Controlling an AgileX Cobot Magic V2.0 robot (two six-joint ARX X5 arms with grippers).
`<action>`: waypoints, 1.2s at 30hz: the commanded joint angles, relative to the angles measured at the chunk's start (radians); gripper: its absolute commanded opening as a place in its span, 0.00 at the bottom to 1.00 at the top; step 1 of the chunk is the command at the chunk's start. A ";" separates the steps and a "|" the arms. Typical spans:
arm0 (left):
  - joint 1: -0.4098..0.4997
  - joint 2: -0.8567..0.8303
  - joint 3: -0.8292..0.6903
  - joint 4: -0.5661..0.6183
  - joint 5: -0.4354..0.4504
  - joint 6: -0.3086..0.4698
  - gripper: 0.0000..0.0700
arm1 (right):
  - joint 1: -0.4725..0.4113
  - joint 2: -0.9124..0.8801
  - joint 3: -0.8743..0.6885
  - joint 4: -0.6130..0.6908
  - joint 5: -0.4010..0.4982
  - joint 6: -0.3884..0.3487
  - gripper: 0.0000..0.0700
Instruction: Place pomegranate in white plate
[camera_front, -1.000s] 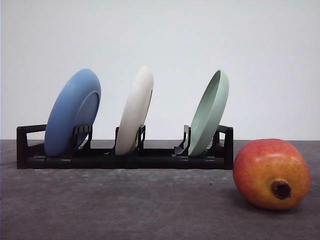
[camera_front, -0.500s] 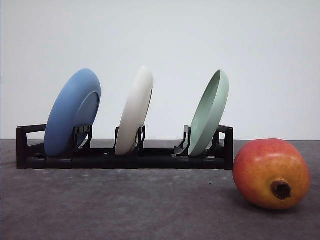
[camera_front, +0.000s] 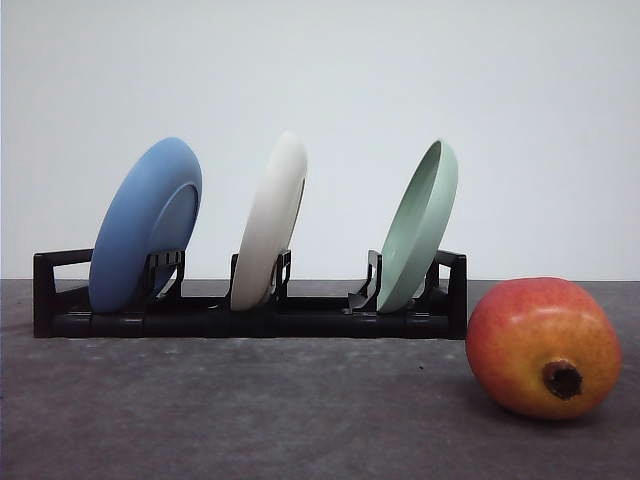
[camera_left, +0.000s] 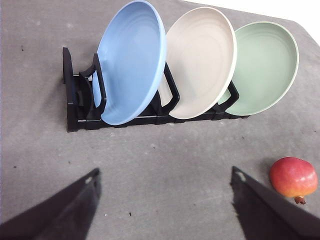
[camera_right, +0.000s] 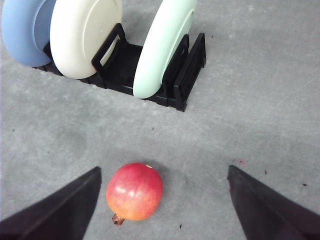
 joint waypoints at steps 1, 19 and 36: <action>-0.002 0.005 0.022 0.013 0.012 -0.012 0.75 | 0.003 0.006 0.020 0.004 -0.003 0.011 0.75; -0.188 0.221 0.161 0.154 -0.012 -0.103 0.73 | 0.003 0.007 0.020 0.004 -0.003 0.026 0.75; -0.531 0.740 0.476 0.348 -0.245 -0.128 0.71 | 0.003 0.007 0.020 0.004 -0.003 0.026 0.75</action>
